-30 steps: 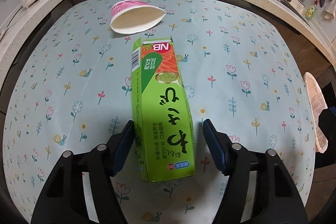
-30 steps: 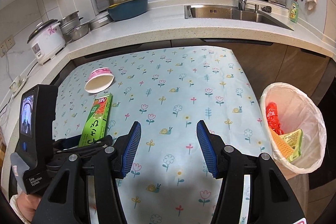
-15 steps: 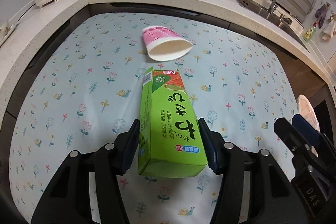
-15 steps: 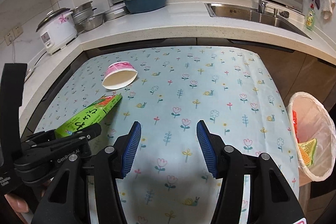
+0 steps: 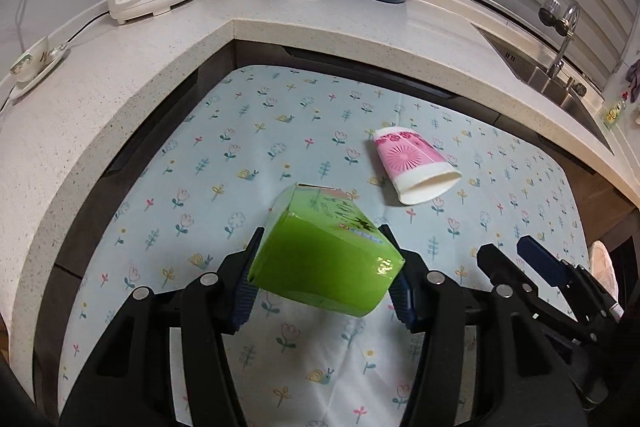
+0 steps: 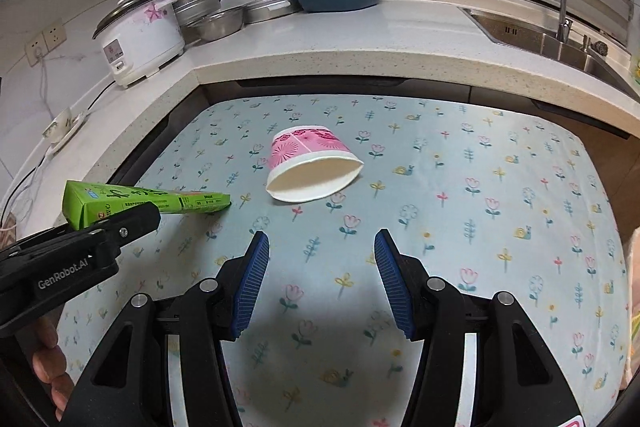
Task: Collect trash
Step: 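Grasp the green juice box with the left tool while the right tool grasps the pink paper cup, then carry the juice box and paper cup over the trash bin with both tools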
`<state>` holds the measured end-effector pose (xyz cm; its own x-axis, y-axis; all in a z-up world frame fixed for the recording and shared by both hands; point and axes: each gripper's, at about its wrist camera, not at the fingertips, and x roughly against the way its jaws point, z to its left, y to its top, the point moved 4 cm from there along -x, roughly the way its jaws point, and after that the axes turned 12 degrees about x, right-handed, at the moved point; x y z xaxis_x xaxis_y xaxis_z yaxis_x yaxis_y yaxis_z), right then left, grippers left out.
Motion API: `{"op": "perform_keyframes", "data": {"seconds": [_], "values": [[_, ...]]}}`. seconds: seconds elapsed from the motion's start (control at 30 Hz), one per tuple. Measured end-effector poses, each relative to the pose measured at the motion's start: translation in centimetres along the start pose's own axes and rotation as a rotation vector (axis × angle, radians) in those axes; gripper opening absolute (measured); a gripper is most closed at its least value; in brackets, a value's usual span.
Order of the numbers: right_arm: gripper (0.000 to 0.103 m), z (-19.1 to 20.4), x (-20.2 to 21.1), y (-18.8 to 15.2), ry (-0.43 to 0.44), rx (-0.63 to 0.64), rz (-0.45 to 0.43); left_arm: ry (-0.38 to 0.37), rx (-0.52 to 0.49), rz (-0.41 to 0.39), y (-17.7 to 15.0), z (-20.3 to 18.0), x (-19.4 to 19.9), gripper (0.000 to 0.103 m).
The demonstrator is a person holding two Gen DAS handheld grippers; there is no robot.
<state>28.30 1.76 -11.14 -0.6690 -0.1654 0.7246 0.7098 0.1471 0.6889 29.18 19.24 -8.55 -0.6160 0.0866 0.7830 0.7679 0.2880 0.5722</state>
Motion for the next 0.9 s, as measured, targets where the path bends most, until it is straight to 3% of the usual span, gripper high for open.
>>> {"op": "perform_keyframes", "data": {"seconds": [0.5,0.6,0.7,0.9], "values": [[0.05,2.7,-9.2,3.7,0.054,0.003,0.049,-0.003,0.03,-0.017,4.1,2.2,-3.7,0.052],[0.038,2.6,-10.3,3.9,0.065,-0.008,0.06,-0.007,0.033,-0.011,4.3,2.2,-4.3,0.052],[0.015,2.4,-11.1,3.8,0.072,-0.019,0.07,-0.007,0.028,-0.007,4.3,1.9,-4.6,0.052],[0.007,1.6,-9.0,3.9,0.066,-0.032,0.024,-0.018,0.008,-0.005,3.7,0.3,-4.1,0.052]]}}
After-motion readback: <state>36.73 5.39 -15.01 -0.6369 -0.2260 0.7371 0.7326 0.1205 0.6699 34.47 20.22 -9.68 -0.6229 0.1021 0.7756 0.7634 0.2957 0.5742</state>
